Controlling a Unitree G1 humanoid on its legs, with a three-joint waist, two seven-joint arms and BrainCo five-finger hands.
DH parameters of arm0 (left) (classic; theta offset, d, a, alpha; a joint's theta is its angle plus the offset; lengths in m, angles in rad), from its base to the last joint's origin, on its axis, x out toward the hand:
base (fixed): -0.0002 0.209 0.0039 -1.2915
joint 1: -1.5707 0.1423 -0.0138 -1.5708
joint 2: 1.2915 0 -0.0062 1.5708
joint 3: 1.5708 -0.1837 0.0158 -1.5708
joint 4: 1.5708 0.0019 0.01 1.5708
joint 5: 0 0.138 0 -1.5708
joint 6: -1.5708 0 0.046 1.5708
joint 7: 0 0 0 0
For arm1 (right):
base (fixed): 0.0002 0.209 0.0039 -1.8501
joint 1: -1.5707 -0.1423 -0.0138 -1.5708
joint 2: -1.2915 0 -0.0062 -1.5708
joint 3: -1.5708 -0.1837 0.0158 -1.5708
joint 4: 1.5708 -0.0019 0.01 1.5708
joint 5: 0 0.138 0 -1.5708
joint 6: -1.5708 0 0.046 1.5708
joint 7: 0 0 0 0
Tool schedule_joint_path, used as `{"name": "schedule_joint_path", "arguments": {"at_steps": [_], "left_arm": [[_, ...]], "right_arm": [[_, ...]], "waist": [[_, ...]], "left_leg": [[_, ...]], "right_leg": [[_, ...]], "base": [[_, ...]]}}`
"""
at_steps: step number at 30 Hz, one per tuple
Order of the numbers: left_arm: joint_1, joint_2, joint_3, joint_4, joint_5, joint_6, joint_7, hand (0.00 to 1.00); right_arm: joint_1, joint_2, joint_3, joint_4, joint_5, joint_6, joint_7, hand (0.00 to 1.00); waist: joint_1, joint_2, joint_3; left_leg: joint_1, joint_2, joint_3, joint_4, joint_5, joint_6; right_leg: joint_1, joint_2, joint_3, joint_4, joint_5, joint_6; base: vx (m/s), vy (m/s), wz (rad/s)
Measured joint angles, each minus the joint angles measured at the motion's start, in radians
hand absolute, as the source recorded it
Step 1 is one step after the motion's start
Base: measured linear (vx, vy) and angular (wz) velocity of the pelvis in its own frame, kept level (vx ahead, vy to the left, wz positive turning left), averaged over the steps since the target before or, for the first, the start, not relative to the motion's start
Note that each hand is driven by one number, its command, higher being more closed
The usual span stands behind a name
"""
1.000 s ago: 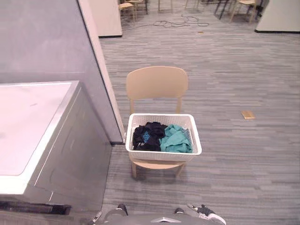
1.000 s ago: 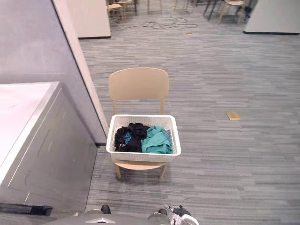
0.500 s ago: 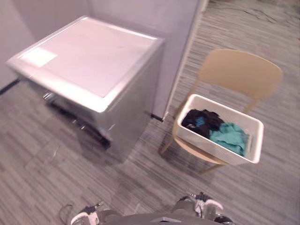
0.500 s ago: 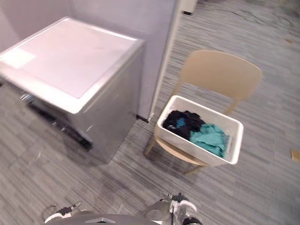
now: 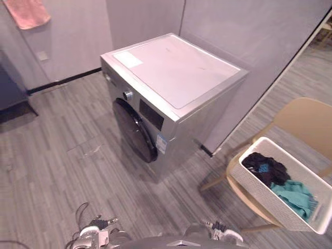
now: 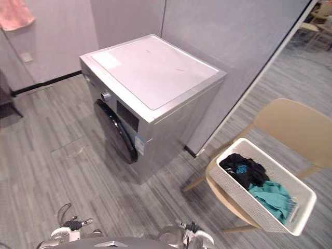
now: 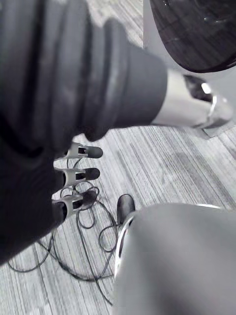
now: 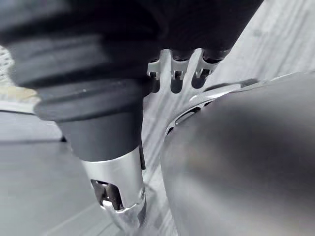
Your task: Pick up the laundry basket with both hands and put the clothes into the washing machine.
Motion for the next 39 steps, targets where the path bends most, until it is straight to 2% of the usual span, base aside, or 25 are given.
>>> {"name": "schedule_joint_path", "arguments": {"at_steps": [1, 2, 3, 5, 6, 7, 11, 13, 14, 15, 17, 18, 19, 21, 23, 24, 25, 26, 28, 30, 32, 33, 35, 36, 39], "left_arm": [[-0.014, 0.000, 0.027, 0.006, 0.017, 0.003, -0.001, 0.00], [-0.021, 0.003, 0.036, 0.007, 0.019, 0.004, -0.002, 0.00], [-0.047, -0.009, 0.059, 0.008, 0.043, 0.010, -0.008, 0.00], [-0.066, -0.065, 0.082, 0.001, 0.044, 0.009, -0.007, 0.00], [-0.066, -0.095, 0.089, 0.001, 0.043, 0.011, -0.008, 0.00], [-0.069, -0.117, 0.099, -0.004, 0.042, 0.008, -0.009, 0.00], [-0.062, -0.136, 0.099, -0.024, 0.042, 0.011, -0.010, 0.00], [-0.063, -0.141, 0.085, -0.044, 0.034, 0.011, -0.010, 0.00], [-0.054, -0.149, 0.083, -0.076, 0.032, 0.011, -0.009, 0.00], [-0.052, -0.150, 0.083, -0.089, 0.032, 0.009, -0.009, 0.00], [-0.045, -0.161, 0.075, -0.115, 0.032, 0.001, -0.007, 0.00], [-0.042, -0.157, 0.071, -0.114, 0.032, 0.000, -0.003, 0.00], [-0.042, -0.154, 0.070, -0.114, 0.032, -0.001, 0.000, 0.00], [-0.040, -0.154, 0.066, -0.108, 0.032, 0.003, -0.002, 0.00], [-0.035, -0.160, 0.067, -0.104, 0.032, 0.000, -0.001, 0.00], [-0.033, -0.160, 0.072, -0.104, 0.032, -0.001, 0.000, 0.00], [-0.030, -0.160, 0.073, -0.104, 0.032, 0.000, -0.001, 0.00], [-0.025, -0.155, 0.079, -0.100, 0.031, 0.000, 0.002, 0.00], [-0.023, -0.108, 0.075, -0.089, 0.021, 0.000, 0.005, 0.00], [-0.023, -0.064, 0.070, -0.062, 0.013, 0.001, 0.015, 0.00], [-0.016, -0.048, 0.068, -0.039, 0.013, 0.001, 0.024, 0.00], [-0.012, -0.048, 0.068, -0.018, 0.013, 0.002, 0.024, 0.00], [-0.011, -0.057, 0.068, 0.018, 0.015, 0.004, 0.023, 0.00], [-0.012, -0.035, 0.097, 0.068, 0.033, 0.009, 0.039, 0.00], [-0.012, -0.035, 0.097, 0.069, 0.033, 0.009, 0.039, 0.00]], "right_arm": [[-0.007, 0.044, 0.019, -0.017, 0.012, -0.004, 0.000, 0.00], [-0.006, 0.072, 0.021, -0.018, 0.017, -0.008, 0.001, 0.00], [-0.007, 0.090, -0.008, -0.018, 0.031, -0.013, 0.002, 0.00], [-0.001, 0.068, -0.011, -0.028, 0.037, -0.016, -0.001, 0.00], [0.001, 0.058, -0.011, -0.039, 0.038, -0.017, -0.002, 0.00], [0.000, 0.055, -0.011, -0.047, 0.038, -0.017, -0.002, 0.00], [-0.044, 0.081, 0.002, -0.067, 0.039, -0.018, -0.001, 0.00], [-0.045, 0.097, 0.011, -0.078, 0.040, -0.017, -0.002, 0.00], [-0.044, 0.098, 0.037, -0.104, 0.043, -0.018, -0.001, 0.00], [-0.043, 0.097, 0.047, -0.106, 0.047, -0.018, -0.002, 0.00], [-0.029, 0.083, 0.072, -0.106, 0.048, -0.017, -0.002, 0.00], [-0.016, 0.083, 0.072, -0.106, 0.047, -0.016, -0.002, 0.00], [-0.009, 0.084, 0.069, -0.106, 0.047, -0.016, -0.002, 0.00], [0.003, 0.073, 0.057, -0.103, 0.046, -0.016, -0.004, 0.00], [0.005, 0.064, 0.015, -0.092, 0.039, -0.014, -0.005, 0.00], [0.016, 0.060, -0.009, -0.089, 0.029, -0.014, -0.006, 0.00], [0.031, 0.044, -0.017, -0.081, 0.027, -0.014, -0.006, 0.00], [0.037, 0.034, -0.033, -0.064, 0.026, -0.014, -0.006, 0.00], [0.034, 0.045, -0.051, 0.012, 0.016, -0.001, -0.001, 0.00], [0.031, 0.050, -0.095, 0.044, -0.006, 0.004, 0.000, 0.00], [0.034, 0.041, -0.129, 0.067, -0.012, 0.005, 0.001, 0.00], [0.034, 0.029, -0.129, 0.070, -0.012, 0.005, 0.001, 0.00], [0.031, 0.009, -0.126, 0.070, -0.011, 0.005, 0.001, 0.00], [0.013, -0.026, -0.030, 0.147, -0.009, 0.006, 0.000, 0.00], [0.014, -0.026, -0.030, 0.147, -0.009, 0.006, 0.000, 0.00]], "waist": [[0.001, -0.039, -0.003], [0.000, -0.083, -0.011], [-0.029, -0.098, 0.002], [-0.025, -0.058, 0.005], [-0.033, -0.029, -0.001], [-0.025, -0.009, -0.011], [-0.015, -0.007, -0.023], [-0.016, -0.007, -0.024], [-0.015, 0.001, -0.020], [-0.015, 0.007, -0.016], [-0.012, 0.052, -0.013], [-0.010, 0.057, -0.015], [-0.005, 0.041, -0.011], [-0.001, 0.046, -0.023], [0.001, 0.042, -0.019], [0.001, 0.036, -0.016], [0.003, 0.045, -0.022], [0.007, 0.039, -0.024], [-0.002, -0.002, -0.047], [-0.004, -0.020, -0.048], [-0.009, -0.025, -0.050], [-0.013, -0.014, -0.050], [-0.018, 0.000, -0.047], [-0.007, -0.042, -0.076], [-0.006, -0.041, -0.076]], "left_leg": [[-0.017, -0.002, -0.007, -0.023, 0.002, -0.002], [-0.021, -0.028, 0.000, -0.048, 0.003, -0.003], [-0.039, -0.025, 0.003, -0.020, 0.025, -0.037], [-0.040, -0.022, 0.002, 0.056, 0.018, -0.033], [-0.016, -0.024, -0.010, 0.035, 0.031, -0.073], [0.000, -0.022, -0.011, 0.010, 0.060, -0.077], [0.019, -0.019, 0.020, 0.037, 0.047, -0.077], [-0.043, -0.013, 0.031, 0.187, -0.013, -0.076], [-0.122, 0.007, 0.028, 0.369, -0.059, -0.081], [-0.158, 0.019, 0.026, 0.452, -0.066, -0.090], [-0.256, 0.084, 0.032, 0.713, -0.047, -0.089], [-0.271, 0.101, 0.050, 0.765, -0.018, -0.073], [-0.273, 0.101, 0.065, 0.781, 0.000, -0.064], [-0.246, 0.096, 0.120, 0.682, -0.076, -0.023], [-0.216, 0.092, 0.130, 0.504, -0.091, 0.001], [-0.182, 0.094, 0.129, 0.392, -0.040, 0.042], [-0.157, 0.089, 0.117, 0.334, 0.059, 0.043], [-0.146, 0.068, 0.116, 0.333, 0.052, 0.013], [-0.134, 0.015, 0.121, 0.252, 0.050, -0.049], [-0.067, -0.020, 0.149, 0.101, 0.086, -0.074], [-0.015, -0.048, 0.161, -0.002, 0.139, -0.069], [0.004, -0.057, 0.168, -0.050, 0.164, -0.067], [0.004, -0.060, 0.177, -0.055, 0.166, -0.067], [-0.008, -0.062, 0.210, -0.060, 0.164, -0.070], [-0.008, -0.062, 0.209, -0.060, 0.164, -0.070]], "right_leg": [[0.000, 0.095, 0.001, -0.131, -0.096, 0.024], [0.014, 0.119, 0.003, -0.238, -0.142, 0.024], [0.026, 0.113, -0.016, -0.239, -0.133, 0.024], [0.063, 0.112, -0.073, -0.271, -0.110, 0.025], [0.090, 0.118, -0.108, -0.293, -0.103, 0.020], [0.115, 0.129, -0.121, -0.317, -0.096, 0.012], [0.187, 0.155, -0.115, -0.414, -0.058, 0.022], [0.218, 0.154, -0.116, -0.458, -0.048, 0.024], [0.234, 0.153, -0.118, -0.477, -0.048, 0.026], [0.244, 0.153, -0.119, -0.482, -0.048, 0.027], [0.291, 0.163, -0.110, -0.494, -0.051, 0.030], [0.316, 0.160, -0.097, -0.511, -0.050, 0.030], [0.325, 0.145, -0.095, -0.516, -0.047, 0.034], [0.316, 0.120, -0.072, -0.525, -0.033, 0.039], [0.304, 0.101, -0.051, -0.517, -0.030, 0.044], [0.306, 0.087, -0.042, -0.508, -0.028, 0.050], [0.304, 0.078, -0.024, -0.507, -0.028, 0.070], [0.304, 0.069, -0.004, -0.512, -0.030, 0.088], [0.278, 0.040, 0.034, -0.555, -0.010, 0.088], [0.272, 0.027, 0.033, -0.579, 0.014, 0.112], [0.274, 0.016, 0.033, -0.584, 0.020, 0.118], [0.271, 0.014, 0.032, -0.587, 0.022, 0.123], [0.262, 0.011, 0.039, -0.598, 0.031, 0.139], [0.256, 0.018, 0.076, -0.665, 0.084, 0.147], [0.256, 0.018, 0.076, -0.666, 0.084, 0.147]], "base": [[-0.04, -0.295, 0.53], [-0.01, -0.342, 1.33], [0.12, -0.228, 1.36], [0.20, -0.083, 1.02], [0.19, 0.002, 0.63], [0.17, 0.003, 0.45], [0.11, 0.023, -0.01], [0.05, 0.023, 0.08], [0.00, 0.014, 0.09], [0.00, 0.000, 0.00], [0.05, 0.061, -0.17], [0.11, 0.076, -0.26], [0.15, 0.071, -0.38], [0.12, 0.069, -0.39], [0.11, 0.165, -0.27], [0.11, 0.222, -0.28], [0.10, 0.243, -0.34], [0.07, 0.228, -0.32], [0.05, 0.224, -0.20], [0.00, 0.106, -0.17], [-0.05, 0.043, -0.11], [-0.06, 0.005, -0.03], [-0.07, 0.001, -0.11], [-0.04, 0.000, -0.11], [0.00, 0.000, 0.00]]}}
